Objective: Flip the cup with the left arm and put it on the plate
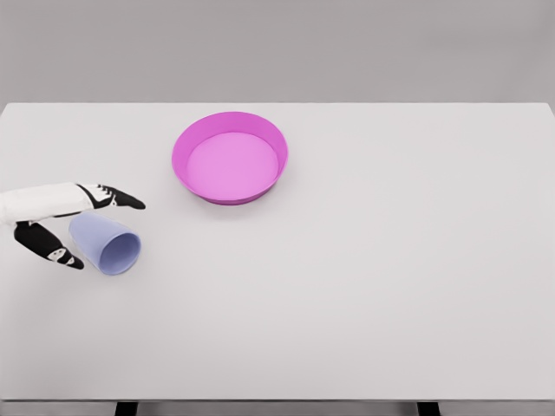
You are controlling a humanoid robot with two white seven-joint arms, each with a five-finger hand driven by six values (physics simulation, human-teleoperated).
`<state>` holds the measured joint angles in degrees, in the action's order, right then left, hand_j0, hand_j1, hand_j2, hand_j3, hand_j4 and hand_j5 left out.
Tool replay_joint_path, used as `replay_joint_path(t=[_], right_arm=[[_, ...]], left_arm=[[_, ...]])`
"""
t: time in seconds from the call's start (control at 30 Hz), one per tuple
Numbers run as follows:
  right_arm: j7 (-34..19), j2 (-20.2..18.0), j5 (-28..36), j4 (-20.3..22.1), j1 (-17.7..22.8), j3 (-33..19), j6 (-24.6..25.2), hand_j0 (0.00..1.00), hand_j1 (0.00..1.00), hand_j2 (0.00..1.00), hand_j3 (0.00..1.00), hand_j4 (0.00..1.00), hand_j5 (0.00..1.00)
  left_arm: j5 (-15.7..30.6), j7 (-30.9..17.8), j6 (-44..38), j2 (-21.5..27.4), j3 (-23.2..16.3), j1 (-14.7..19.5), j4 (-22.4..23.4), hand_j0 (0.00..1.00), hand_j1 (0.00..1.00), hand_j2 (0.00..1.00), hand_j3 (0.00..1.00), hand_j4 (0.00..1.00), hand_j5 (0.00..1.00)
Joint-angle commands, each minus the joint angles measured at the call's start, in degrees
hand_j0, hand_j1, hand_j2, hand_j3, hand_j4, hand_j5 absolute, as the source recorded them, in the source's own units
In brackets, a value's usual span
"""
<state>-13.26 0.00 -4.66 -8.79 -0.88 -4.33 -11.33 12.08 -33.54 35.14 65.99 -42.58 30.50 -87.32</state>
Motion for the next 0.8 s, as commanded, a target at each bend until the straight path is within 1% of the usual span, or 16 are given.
replay_joint_path(t=[0.0, 0.07, 0.4, 0.5, 0.57, 0.63, 0.77], right_arm=[[-0.01, 0.0, -0.09, 0.0, 0.0, 0.02, -0.01, 1.0, 1.0, 1.0, 1.0, 1.0, 1.0], [-0.01, 0.0, -0.09, 0.0, 0.0, -0.07, -0.01, 1.0, 1.0, 1.0, 1.0, 1.0, 1.0], [-0.01, 0.0, 0.0, 0.0, 0.0, 0.02, -0.01, 1.0, 1.0, 1.0, 1.0, 1.0, 1.0], [-0.01, 0.0, 0.0, 0.0, 0.0, 0.02, -0.01, 1.0, 1.0, 1.0, 1.0, 1.0, 1.0], [-0.01, 0.0, 0.0, 0.0, 0.0, -0.07, -0.01, 1.0, 1.0, 1.0, 1.0, 1.0, 1.0], [-0.01, 0.0, -0.09, 0.0, 0.0, 0.02, -0.01, 1.0, 1.0, 1.0, 1.0, 1.0, 1.0], [-0.01, 0.0, 0.0, 0.0, 0.0, 0.02, -0.01, 1.0, 1.0, 1.0, 1.0, 1.0, 1.0]], left_arm=[[-1.09, -0.3, -0.14, -0.25, -0.05, 0.0, 0.31, 1.0, 1.0, 1.0, 1.0, 1.0, 1.0], [-1.18, -1.46, -0.14, -0.08, -0.05, 0.0, 0.4, 1.0, 1.0, 1.0, 1.0, 1.0, 1.0], [-1.18, -1.46, -0.14, -0.43, 0.04, 0.09, 1.45, 1.0, 1.0, 1.0, 1.0, 1.0, 1.0], [-2.58, -1.46, -0.14, -0.78, 0.13, 0.35, 5.23, 1.0, 1.0, 1.0, 1.0, 1.0, 1.0], [-4.17, -1.46, -0.14, -2.89, 0.13, 0.62, 6.64, 1.0, 1.0, 1.0, 1.0, 1.0, 1.0], [-5.31, -1.46, -0.14, -3.77, 0.13, 0.62, 6.9, 1.0, 1.0, 1.0, 1.0, 1.0, 1.0], [-5.66, -1.46, -0.14, -5.09, 0.04, 0.7, 6.81, 1.0, 1.0, 1.0, 1.0, 1.0, 1.0]])
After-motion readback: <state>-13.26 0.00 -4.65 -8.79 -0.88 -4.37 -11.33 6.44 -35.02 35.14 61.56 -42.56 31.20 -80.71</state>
